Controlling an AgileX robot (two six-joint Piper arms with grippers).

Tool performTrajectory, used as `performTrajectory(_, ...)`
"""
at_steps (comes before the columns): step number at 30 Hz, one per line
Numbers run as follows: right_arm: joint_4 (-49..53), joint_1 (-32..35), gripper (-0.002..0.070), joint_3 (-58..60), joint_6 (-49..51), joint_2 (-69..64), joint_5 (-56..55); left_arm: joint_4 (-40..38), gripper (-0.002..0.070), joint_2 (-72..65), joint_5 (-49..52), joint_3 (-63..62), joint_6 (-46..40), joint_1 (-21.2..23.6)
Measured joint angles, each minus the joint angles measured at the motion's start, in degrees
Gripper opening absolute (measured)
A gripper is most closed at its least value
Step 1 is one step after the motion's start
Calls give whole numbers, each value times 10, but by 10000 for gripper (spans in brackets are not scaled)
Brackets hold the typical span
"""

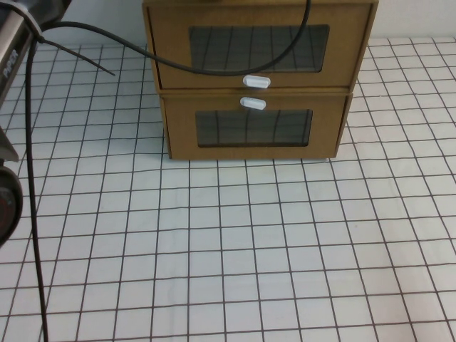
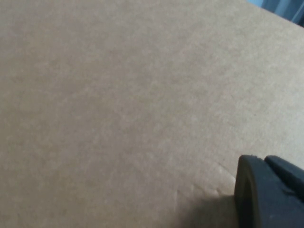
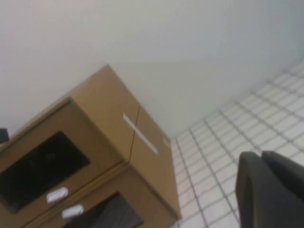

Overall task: Open the shoe box
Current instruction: 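Pull the top drawer of the cardboard box fully open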

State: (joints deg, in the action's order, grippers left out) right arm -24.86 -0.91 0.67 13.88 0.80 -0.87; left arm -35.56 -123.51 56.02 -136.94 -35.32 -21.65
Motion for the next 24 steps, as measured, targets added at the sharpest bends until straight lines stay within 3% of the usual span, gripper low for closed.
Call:
performTrajectory(5, -14, 0, -13, -87, 1, -49, 179, 0, -3, 0, 0, 0, 0, 0)
performTrajectory(11, -10, 0, -13, -219, -120, -192, 348, 0, -3, 0, 2, 0, 3, 0)
performTrajectory(19, -61, -3, -13, -364, -297, -424, 443, 0, -3, 0, 3, 0, 4, 0)
performTrajectory(24, -81, -80, -13, -443, -350, -559, 436, 0, -3, 0, 4, 0, 4, 0)
